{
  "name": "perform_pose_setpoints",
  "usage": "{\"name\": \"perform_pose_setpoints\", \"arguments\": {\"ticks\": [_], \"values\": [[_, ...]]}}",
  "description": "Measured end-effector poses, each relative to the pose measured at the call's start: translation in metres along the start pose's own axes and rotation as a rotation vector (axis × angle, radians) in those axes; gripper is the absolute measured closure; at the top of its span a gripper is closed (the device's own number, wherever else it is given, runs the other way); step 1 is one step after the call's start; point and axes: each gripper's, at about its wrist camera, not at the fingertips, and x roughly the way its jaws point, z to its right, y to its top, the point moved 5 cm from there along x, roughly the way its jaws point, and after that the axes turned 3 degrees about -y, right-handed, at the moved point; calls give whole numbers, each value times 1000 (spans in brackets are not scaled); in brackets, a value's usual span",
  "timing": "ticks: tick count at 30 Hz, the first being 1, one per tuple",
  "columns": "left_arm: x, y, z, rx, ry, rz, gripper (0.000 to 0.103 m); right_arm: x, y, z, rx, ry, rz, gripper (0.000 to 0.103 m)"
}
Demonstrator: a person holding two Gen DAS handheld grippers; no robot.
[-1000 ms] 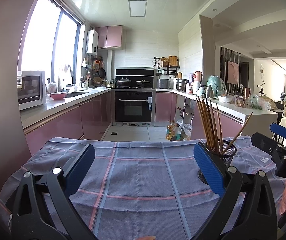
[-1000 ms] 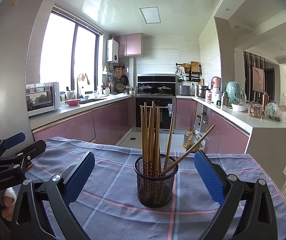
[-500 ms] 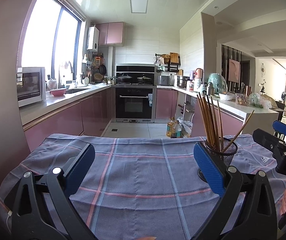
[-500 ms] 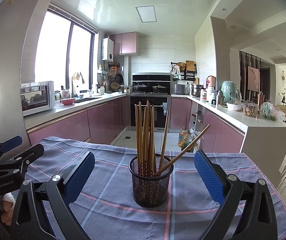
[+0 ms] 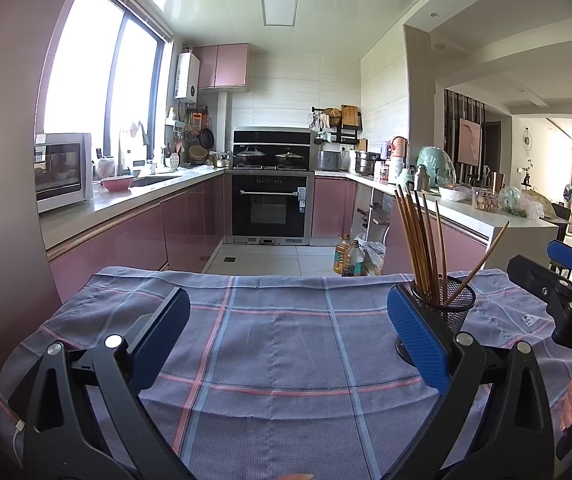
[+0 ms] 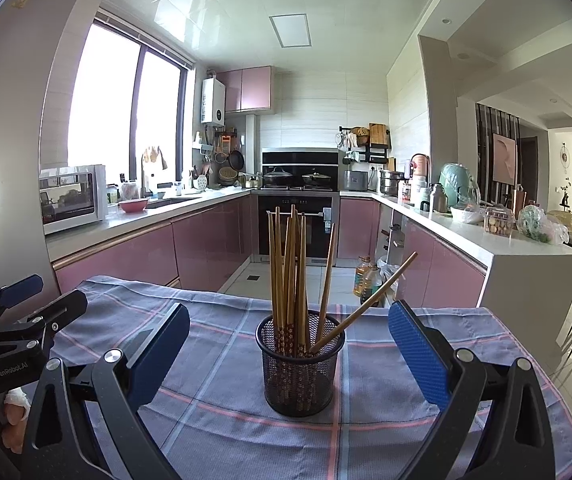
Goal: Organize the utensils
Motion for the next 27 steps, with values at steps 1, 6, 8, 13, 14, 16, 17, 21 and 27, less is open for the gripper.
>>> {"name": "perform_pose_setpoints", "arguments": {"ticks": [1,6,8,13,14,16,17,21,27], "values": [[0,0,0,0,-1,0,6,0,0,0,0,-1,0,7],[0,0,0,-1,-1,-2,6,0,0,0,-1,-5,0,7],[0,0,0,-1,-2,-2,6,0,-1,0,-1,-4,-2,7],[1,-1,1,1,-3,-5,6,-1,0,0,1,-5,2,7],[1,-1,2,1,-2,-5,6,-1,0,0,0,-5,2,7],[1,-1,2,-2,-5,-6,6,-1,0,0,0,-7,2,7],[2,-1,2,-2,-4,-6,6,-1,0,0,0,-7,1,7],[2,-1,2,-2,-5,-7,6,-1,0,0,2,-8,2,7],[2,-1,2,-2,-6,-6,6,0,1,0,1,-10,2,7]]}}
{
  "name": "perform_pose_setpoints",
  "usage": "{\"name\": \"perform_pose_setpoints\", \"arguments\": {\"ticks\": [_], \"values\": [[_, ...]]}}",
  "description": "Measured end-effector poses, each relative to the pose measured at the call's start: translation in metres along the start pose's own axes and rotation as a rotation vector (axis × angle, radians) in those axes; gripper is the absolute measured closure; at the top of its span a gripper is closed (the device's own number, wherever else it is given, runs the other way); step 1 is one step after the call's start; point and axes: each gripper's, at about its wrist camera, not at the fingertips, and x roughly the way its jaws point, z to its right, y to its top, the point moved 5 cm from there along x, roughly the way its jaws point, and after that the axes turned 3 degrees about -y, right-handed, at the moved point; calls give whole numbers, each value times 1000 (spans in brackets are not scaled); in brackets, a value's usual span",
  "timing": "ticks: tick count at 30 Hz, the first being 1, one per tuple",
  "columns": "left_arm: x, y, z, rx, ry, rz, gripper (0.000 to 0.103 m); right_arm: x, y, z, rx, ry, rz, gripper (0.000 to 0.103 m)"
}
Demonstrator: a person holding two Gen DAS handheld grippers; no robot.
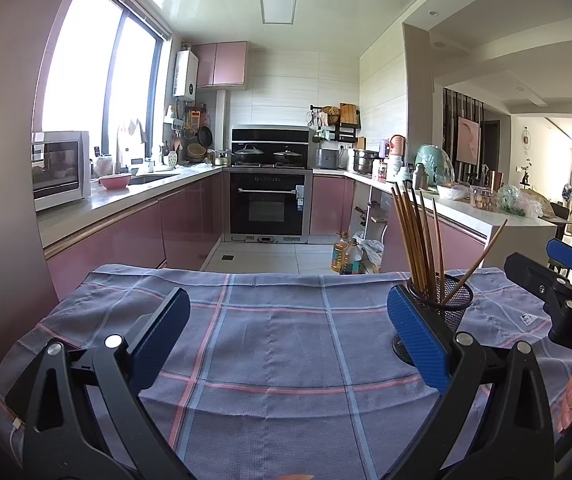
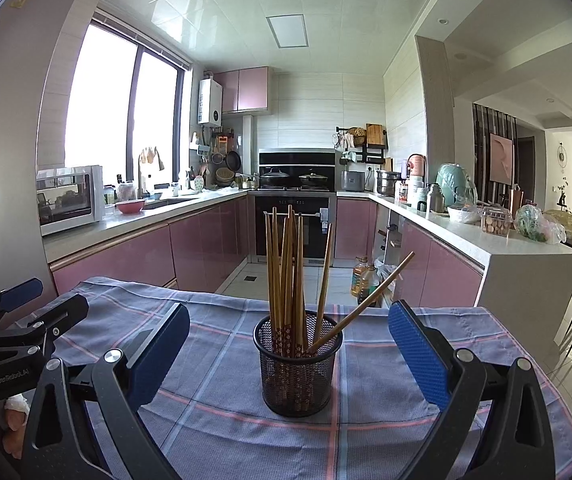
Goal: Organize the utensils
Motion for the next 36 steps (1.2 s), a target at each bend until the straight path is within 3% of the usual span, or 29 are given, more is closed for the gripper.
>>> {"name": "perform_pose_setpoints", "arguments": {"ticks": [36], "values": [[1,-1,2,-1,-4,-3,6,1,1,0,5,-6,3,7]]}}
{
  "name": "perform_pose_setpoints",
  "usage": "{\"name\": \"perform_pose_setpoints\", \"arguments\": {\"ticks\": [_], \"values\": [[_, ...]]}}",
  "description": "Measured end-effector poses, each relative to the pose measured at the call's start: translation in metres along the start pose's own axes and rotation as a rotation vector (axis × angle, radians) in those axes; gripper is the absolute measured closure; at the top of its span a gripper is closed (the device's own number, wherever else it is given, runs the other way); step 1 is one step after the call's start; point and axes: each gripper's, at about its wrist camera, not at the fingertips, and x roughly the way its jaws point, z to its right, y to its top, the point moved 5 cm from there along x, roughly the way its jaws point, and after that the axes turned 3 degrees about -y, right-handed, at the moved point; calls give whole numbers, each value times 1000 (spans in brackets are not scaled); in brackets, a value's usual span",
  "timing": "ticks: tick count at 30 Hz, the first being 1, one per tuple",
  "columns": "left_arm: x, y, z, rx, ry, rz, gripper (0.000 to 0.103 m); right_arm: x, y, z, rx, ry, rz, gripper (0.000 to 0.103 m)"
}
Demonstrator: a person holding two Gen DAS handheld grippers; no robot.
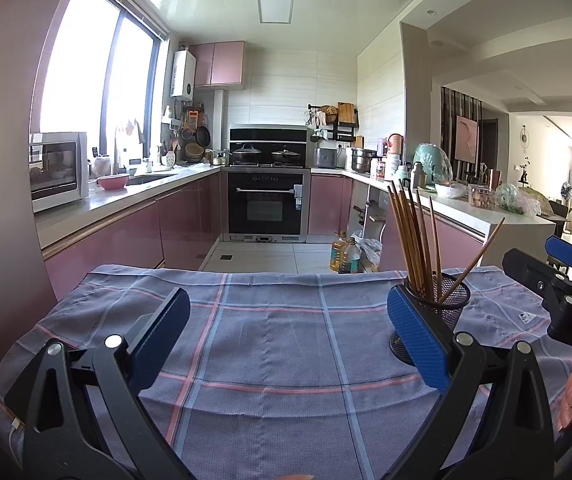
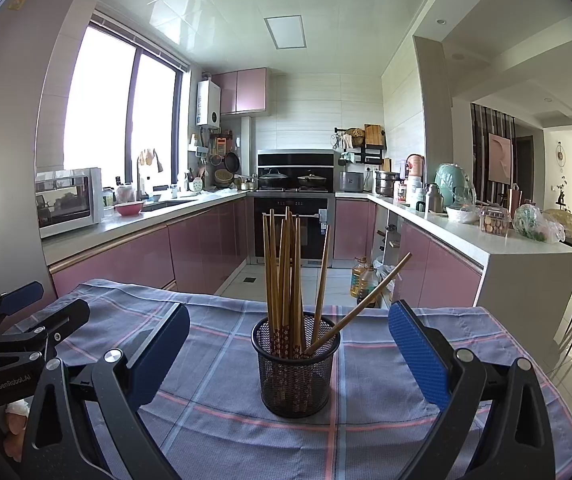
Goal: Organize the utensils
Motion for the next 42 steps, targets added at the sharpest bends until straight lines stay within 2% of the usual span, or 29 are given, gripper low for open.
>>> {"name": "perform_pose_setpoints", "arguments": {"ticks": [42], "values": [[2,0,4,3,-5,-6,6,0,-1,0,7,4,-3,7]]}}
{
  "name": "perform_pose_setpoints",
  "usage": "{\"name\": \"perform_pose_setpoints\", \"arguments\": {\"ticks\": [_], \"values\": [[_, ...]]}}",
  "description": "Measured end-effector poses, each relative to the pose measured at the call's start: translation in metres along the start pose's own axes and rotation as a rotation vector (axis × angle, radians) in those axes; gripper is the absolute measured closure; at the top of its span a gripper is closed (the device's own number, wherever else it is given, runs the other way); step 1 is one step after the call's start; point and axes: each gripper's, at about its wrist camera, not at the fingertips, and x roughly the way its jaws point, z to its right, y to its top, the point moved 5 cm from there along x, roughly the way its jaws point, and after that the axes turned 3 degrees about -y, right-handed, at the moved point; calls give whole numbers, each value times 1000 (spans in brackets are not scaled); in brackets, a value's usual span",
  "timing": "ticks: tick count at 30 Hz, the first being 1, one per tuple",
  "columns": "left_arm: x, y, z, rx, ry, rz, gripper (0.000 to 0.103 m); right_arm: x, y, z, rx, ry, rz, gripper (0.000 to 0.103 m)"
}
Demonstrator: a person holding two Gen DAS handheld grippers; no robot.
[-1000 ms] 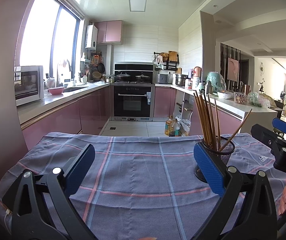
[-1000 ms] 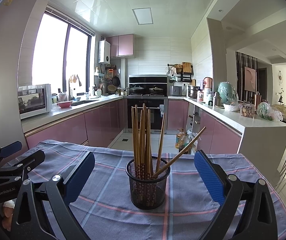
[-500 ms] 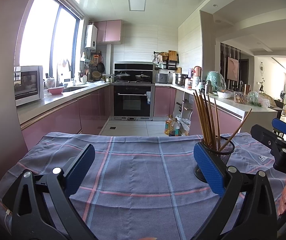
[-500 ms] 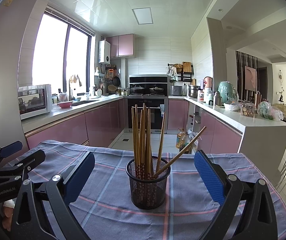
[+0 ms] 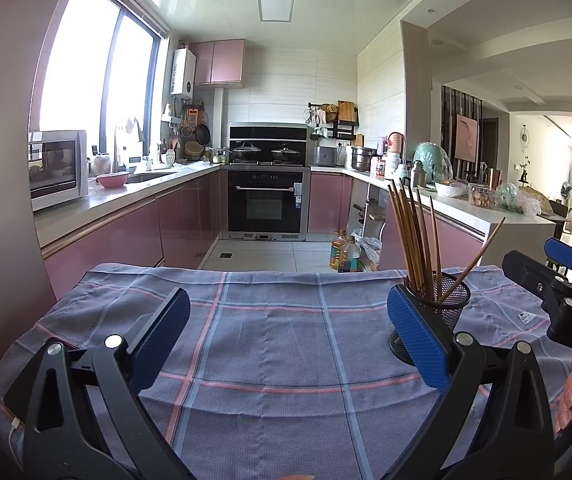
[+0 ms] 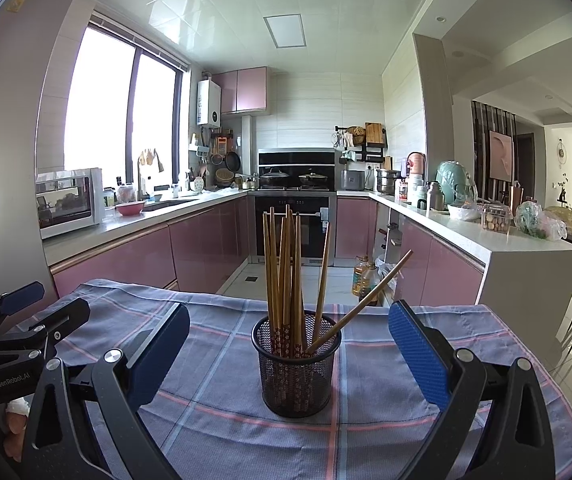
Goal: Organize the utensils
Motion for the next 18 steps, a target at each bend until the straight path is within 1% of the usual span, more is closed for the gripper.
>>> {"name": "perform_pose_setpoints", "arguments": {"ticks": [18], "values": [[-1,0,0,0,-1,0,6,0,-2,0,6,-1,-1,7]]}}
